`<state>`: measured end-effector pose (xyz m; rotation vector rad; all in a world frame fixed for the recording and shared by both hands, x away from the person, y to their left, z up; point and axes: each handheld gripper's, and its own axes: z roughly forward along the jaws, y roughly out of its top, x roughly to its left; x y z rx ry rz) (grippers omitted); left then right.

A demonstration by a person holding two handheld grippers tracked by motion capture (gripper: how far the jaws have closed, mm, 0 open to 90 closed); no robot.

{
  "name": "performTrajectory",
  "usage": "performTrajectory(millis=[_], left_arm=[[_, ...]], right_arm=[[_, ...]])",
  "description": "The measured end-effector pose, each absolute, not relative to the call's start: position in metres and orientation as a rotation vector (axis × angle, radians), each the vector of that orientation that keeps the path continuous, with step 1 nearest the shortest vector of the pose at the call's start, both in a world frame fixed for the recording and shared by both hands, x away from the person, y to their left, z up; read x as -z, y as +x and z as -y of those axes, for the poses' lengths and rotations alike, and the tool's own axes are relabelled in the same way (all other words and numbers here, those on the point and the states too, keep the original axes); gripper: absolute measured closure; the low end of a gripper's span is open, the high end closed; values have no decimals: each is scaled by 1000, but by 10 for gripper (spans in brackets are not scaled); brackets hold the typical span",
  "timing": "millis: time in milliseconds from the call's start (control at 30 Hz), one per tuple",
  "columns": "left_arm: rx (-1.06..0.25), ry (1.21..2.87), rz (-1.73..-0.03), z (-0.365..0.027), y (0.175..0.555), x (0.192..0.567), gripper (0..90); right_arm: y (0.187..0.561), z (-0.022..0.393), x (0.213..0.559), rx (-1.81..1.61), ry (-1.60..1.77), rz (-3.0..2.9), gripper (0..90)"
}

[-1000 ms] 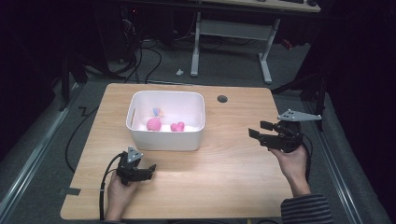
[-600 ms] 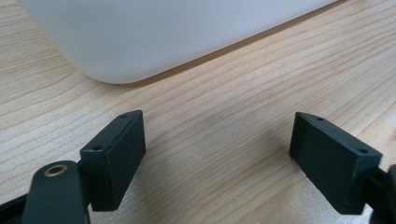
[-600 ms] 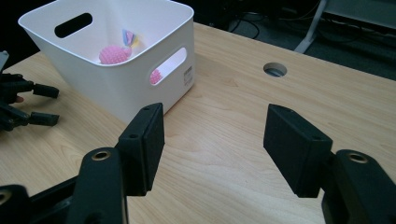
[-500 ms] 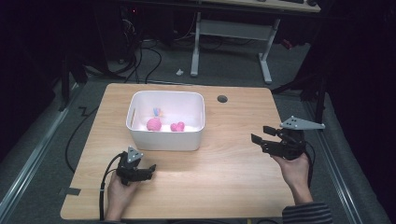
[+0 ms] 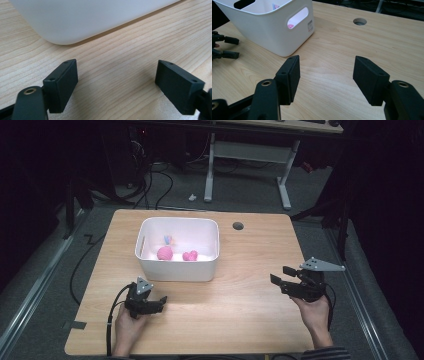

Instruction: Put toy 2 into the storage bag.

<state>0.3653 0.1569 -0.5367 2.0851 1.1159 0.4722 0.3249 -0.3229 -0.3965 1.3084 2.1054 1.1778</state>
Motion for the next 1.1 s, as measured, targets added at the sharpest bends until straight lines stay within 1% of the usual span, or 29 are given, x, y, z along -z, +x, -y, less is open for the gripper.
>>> performTrajectory(millis=[367,1100], left_arm=[[-471,2087,-1116,-157,365,537,186],[-470,2088,-1115,-157,365,537,186]], right_arm=[[330,324,422,-1216,1348,-2096,387],[342,313,468,-1241,1448,-2123,387]])
